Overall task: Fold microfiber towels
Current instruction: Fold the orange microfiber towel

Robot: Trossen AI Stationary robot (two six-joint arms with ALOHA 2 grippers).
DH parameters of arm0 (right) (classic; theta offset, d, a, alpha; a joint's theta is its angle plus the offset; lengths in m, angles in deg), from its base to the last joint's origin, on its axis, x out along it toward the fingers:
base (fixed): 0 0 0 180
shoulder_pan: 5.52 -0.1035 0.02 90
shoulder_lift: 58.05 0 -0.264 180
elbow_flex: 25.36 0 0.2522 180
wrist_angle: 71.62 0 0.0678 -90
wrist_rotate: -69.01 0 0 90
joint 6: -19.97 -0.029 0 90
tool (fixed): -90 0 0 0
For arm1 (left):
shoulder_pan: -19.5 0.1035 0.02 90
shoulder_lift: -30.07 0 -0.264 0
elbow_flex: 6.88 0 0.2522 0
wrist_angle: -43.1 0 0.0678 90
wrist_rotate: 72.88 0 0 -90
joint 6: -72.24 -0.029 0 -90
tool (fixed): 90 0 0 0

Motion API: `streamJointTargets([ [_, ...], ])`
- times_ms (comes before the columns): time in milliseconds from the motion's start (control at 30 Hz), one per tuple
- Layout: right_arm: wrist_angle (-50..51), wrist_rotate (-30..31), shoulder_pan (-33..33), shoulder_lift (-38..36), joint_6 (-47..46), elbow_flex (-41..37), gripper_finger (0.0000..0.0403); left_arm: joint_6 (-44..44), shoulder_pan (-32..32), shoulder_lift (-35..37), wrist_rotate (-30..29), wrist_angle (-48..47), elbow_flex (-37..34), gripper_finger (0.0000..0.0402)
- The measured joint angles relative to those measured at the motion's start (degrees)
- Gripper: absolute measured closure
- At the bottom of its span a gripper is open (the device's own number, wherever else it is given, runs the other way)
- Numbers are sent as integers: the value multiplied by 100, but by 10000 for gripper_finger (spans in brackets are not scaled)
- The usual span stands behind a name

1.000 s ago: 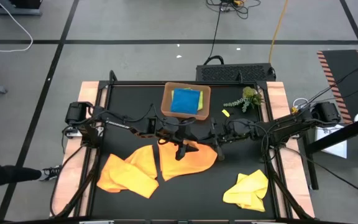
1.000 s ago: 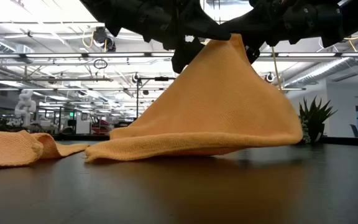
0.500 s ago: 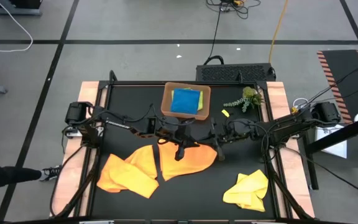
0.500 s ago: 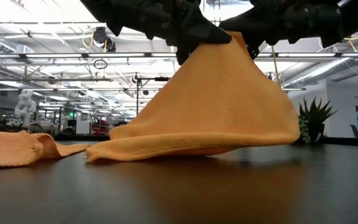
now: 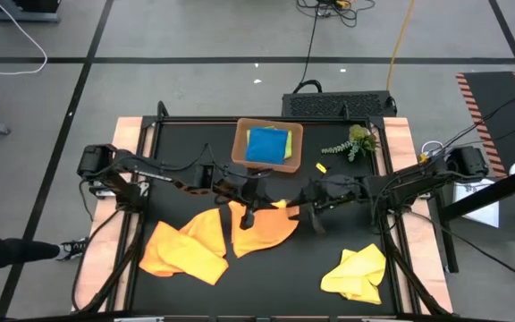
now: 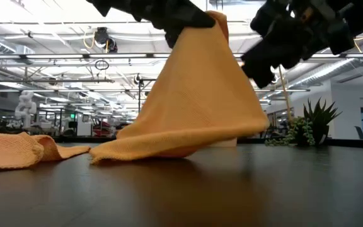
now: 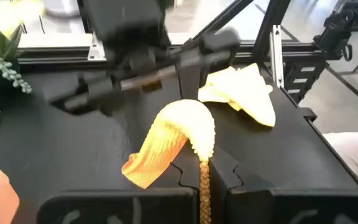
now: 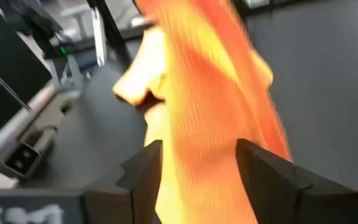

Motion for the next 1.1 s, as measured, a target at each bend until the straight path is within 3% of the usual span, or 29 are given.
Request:
streamJointTargets([
  [267, -295, -15, 44, 371, 12, -9, 183, -660, -100, 211, 284, -484, -11, 400],
  [633, -794, -26, 171, -38, 488, -2, 182, -1628, -374, 330, 346, -980, -9, 401],
  [900, -1255, -890, 358, 236, 428, -2, 156, -2622, -509, 330, 203, -690, -7, 401],
  [1100, -1741, -1071, 341, 448, 404, 9, 118, -3152, -511, 330, 191, -407, -7, 401],
])
